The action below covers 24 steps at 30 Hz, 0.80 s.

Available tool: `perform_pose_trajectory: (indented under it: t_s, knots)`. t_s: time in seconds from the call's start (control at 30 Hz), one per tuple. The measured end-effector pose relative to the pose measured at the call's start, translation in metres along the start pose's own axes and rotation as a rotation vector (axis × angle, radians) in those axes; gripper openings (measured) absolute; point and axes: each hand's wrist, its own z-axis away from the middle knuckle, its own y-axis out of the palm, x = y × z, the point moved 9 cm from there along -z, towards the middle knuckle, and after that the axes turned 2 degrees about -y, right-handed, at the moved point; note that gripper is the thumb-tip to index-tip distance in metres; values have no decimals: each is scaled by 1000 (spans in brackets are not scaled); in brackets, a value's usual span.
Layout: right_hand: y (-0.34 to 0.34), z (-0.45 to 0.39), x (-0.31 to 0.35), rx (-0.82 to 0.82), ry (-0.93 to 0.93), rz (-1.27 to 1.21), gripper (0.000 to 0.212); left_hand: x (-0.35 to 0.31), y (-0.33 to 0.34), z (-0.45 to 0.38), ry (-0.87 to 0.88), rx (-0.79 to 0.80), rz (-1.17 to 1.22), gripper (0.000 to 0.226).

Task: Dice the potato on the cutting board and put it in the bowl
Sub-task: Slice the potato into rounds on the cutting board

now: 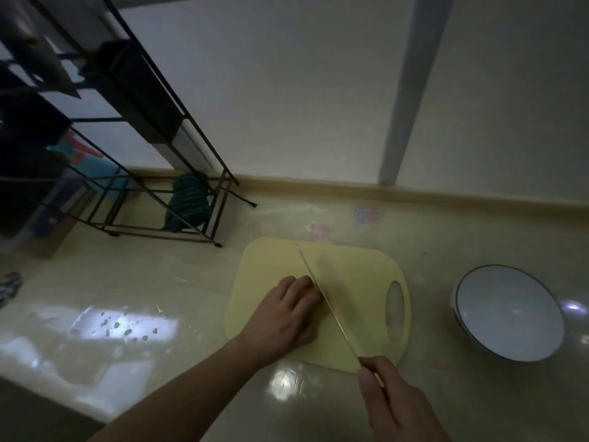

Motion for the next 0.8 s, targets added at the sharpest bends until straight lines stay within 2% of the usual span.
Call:
perform_pose_trajectory:
  t_s: [0.03, 0.1, 0.13, 0.33, 0.6, 0.8]
  knots:
    - [0, 1, 0, 11, -1, 9, 28, -1, -1, -1, 8, -13, 7, 61]
    - [1, 1, 0, 34, -5, 39, 9, -2, -4, -3, 7, -32, 23, 61]
    - [1, 1, 1, 41, 8, 31, 7, -1, -4, -3, 0, -33, 32, 60]
    - [-1, -2, -2, -40, 57, 36, 6, 2, 1, -1, -34, -18, 23, 57]
    - [4, -10, 1, 37, 35, 62, 10, -1, -9, -7, -38, -107, 65, 53]
    - [0, -13, 2, 30, 14, 44, 12, 6, 0, -5, -46, -65, 78, 56]
